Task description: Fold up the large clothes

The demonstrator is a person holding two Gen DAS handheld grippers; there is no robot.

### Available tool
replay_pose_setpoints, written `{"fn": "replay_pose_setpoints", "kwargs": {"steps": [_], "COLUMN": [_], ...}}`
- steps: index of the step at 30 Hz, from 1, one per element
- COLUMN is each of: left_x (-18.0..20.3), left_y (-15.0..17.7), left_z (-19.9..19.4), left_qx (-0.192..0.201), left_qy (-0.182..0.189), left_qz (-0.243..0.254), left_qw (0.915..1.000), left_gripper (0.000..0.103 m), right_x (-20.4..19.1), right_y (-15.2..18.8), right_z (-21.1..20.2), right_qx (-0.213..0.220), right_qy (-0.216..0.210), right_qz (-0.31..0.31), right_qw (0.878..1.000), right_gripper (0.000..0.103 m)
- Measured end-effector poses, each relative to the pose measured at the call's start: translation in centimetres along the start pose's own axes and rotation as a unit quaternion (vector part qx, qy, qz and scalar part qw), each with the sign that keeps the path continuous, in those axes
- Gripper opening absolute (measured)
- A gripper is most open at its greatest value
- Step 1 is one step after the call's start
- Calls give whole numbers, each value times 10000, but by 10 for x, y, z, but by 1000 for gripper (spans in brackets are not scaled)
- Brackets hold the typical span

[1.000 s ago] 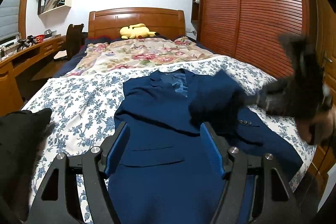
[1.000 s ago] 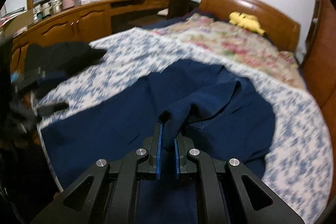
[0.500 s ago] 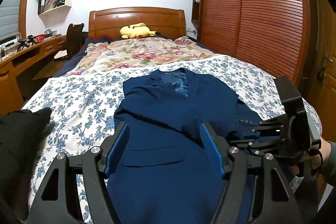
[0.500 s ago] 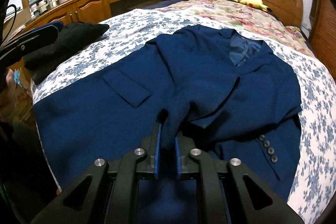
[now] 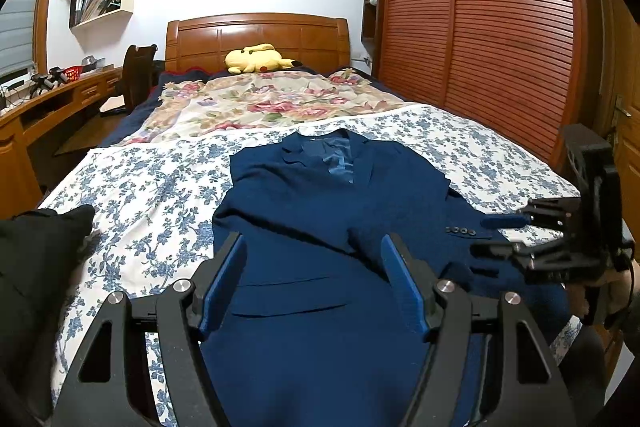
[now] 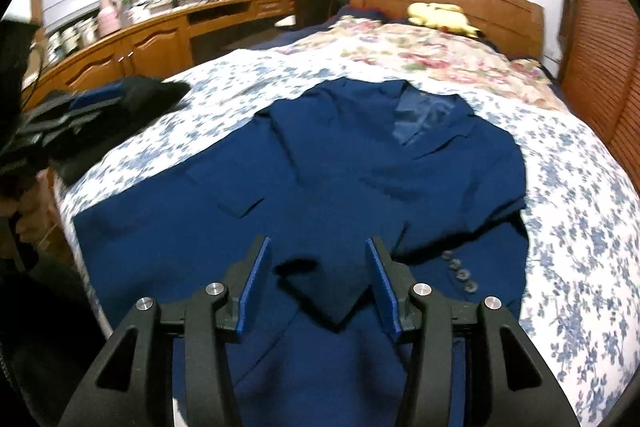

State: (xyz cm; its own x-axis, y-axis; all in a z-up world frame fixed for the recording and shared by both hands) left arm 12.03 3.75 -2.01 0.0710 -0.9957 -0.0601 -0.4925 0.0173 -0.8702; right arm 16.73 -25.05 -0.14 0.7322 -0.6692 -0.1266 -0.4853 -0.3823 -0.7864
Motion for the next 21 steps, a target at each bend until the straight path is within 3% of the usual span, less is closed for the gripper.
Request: {"fn": "replay_pose_setpoints", "kwargs": {"steps": [9,16,17,19,21], "left_x": [4,6,6,6,6], "left_y": [1,2,2,2,2], "left_z": [0,0,0,1,2], "left_qx": [-17,-28,-36,-49,-63], "left_qy": [6,29,24,12,-50], "left_qz": [38,72,81,92,128], "left_qw": [10000,10000,10000,9999,9999], "left_gripper": [70,70,70,70,71], "right_x": [24,43,43,40,29], "right_y": [-3,-7,-8,-11,-14], "right_z": [52,94,99,107,110], "right_qx": [-169,-326,-329,-381,-353], "right_qy": [249,-215,-324,-487,-528], "right_qz": [542,1168,1219,1231,1100], "right_qw": [9981,9924,9915,9905,9919], "right_gripper": [50,50,47,19,12]}}
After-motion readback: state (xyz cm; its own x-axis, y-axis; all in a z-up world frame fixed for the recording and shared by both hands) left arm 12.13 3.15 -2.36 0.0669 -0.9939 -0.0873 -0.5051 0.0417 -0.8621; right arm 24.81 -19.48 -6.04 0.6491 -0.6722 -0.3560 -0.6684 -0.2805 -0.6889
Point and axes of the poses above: each gripper's, at about its wrist camera, not at the fingertips, and z roughly the way its jaws point, x to its right, y to its underside, the point moved 1 cm from there along z, roughly the way its jaws point, and after that the axes turned 15 degrees about -y, right-handed, at the moved point
